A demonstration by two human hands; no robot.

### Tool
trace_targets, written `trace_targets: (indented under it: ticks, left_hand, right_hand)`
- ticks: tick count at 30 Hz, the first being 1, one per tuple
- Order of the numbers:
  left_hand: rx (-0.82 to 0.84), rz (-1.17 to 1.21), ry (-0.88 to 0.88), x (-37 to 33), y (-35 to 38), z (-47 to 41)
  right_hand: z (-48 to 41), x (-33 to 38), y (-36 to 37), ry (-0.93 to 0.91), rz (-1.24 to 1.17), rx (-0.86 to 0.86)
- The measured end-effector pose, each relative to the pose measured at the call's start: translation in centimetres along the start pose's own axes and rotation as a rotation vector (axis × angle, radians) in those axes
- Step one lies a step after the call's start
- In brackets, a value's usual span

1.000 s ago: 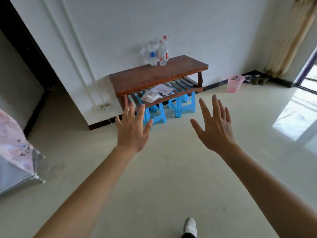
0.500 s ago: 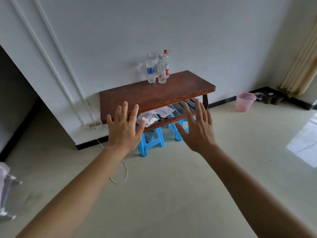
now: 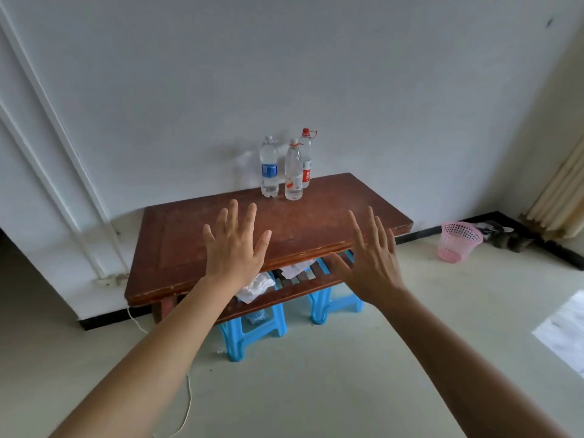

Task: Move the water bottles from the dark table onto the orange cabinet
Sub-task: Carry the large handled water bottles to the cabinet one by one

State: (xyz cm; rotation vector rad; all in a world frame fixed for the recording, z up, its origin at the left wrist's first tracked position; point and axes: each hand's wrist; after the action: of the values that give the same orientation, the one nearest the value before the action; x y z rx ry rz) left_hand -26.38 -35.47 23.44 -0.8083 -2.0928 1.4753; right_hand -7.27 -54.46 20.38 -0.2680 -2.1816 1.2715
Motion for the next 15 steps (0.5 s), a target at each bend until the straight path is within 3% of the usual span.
trace_targets:
  ticks: [5,15]
  left_hand:
    - [0.033,0.083,0.023,-2.8,3.7,-12.2]
    - [0.112,0.003,0.027,-7.5,14.7,-30.0]
  right_hand:
    - [-9.6,-5.3,0.1,0.029,0.007,-0.053]
    - [-27.9,-16.0,7.9,0.078,-0.054,-0.023]
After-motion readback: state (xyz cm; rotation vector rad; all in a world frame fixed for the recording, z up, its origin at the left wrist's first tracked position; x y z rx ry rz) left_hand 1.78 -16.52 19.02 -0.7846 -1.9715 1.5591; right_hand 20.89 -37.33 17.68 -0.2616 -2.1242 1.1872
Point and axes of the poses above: each hand's wrist, its own z-axis away from the middle knuckle, its own y-axis out of the palm, x = y × z, and after that the axes turned 13 degrees about -z, right-handed
